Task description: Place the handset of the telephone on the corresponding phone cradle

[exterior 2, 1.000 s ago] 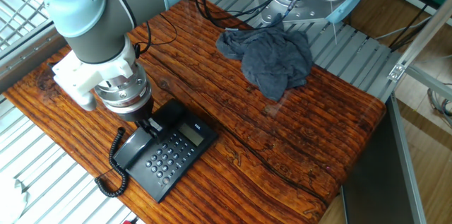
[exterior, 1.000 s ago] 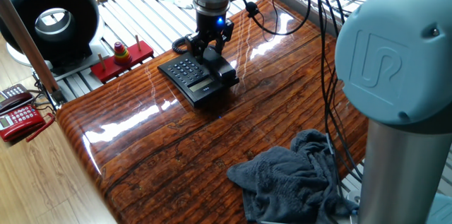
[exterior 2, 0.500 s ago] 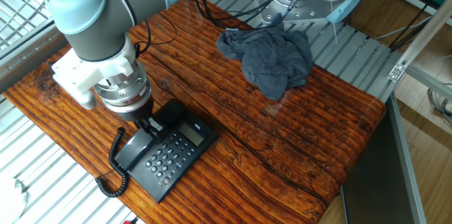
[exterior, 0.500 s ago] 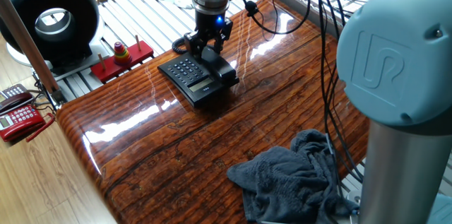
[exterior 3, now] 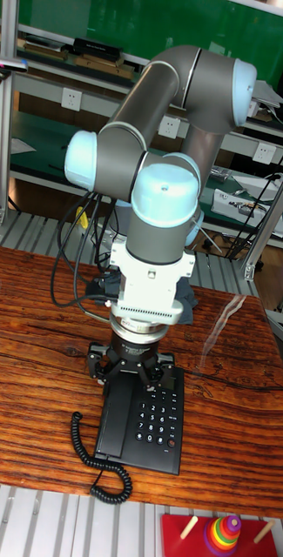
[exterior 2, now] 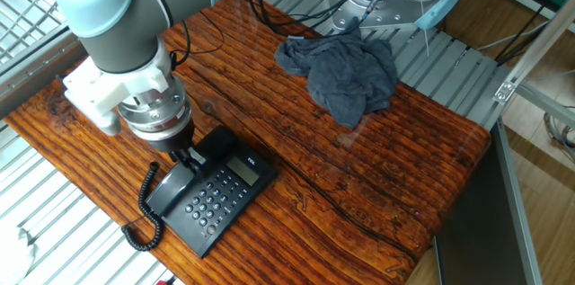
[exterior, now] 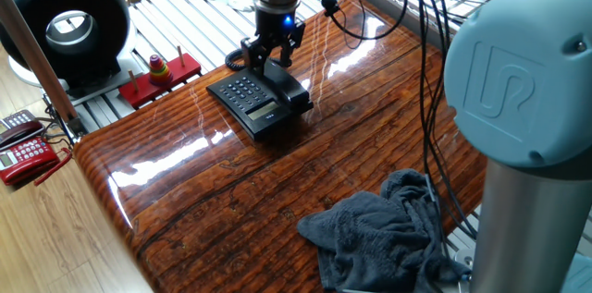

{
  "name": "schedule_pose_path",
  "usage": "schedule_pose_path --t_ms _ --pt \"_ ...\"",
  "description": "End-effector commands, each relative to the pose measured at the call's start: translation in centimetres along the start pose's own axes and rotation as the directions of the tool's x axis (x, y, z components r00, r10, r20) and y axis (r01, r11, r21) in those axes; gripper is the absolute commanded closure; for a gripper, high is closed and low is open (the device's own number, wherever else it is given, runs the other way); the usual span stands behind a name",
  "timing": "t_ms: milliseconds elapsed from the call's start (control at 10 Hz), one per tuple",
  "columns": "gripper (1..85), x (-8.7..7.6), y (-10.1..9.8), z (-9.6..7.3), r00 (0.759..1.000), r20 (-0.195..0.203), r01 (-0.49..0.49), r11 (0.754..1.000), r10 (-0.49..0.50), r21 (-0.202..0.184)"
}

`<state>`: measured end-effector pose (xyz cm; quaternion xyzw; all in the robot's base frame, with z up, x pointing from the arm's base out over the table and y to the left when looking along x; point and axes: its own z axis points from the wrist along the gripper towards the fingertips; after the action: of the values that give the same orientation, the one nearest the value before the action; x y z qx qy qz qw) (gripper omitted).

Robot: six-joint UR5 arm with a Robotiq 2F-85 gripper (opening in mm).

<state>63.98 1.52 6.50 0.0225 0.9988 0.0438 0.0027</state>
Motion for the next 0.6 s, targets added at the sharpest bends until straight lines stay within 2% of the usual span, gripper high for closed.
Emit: schedule_pose_path --t_ms 0,300,400,500 --pt "26.3 0.0 -0.1 -1.2 1.0 -0.002 0.003 1.0 -0.003 -0.005" --pt "29.3 -0.2 -1.4 -1.9 1.0 -0.002 0.01 0.999 -0.01 0.03" --pt "38.3 -0.3 -1.7 -2.2 1.0 -0.003 0.006 0.999 -0.006 0.033" --pt "42.0 -0.4 -1.9 -2.5 1.0 -0.008 0.009 0.999 -0.009 0.032"
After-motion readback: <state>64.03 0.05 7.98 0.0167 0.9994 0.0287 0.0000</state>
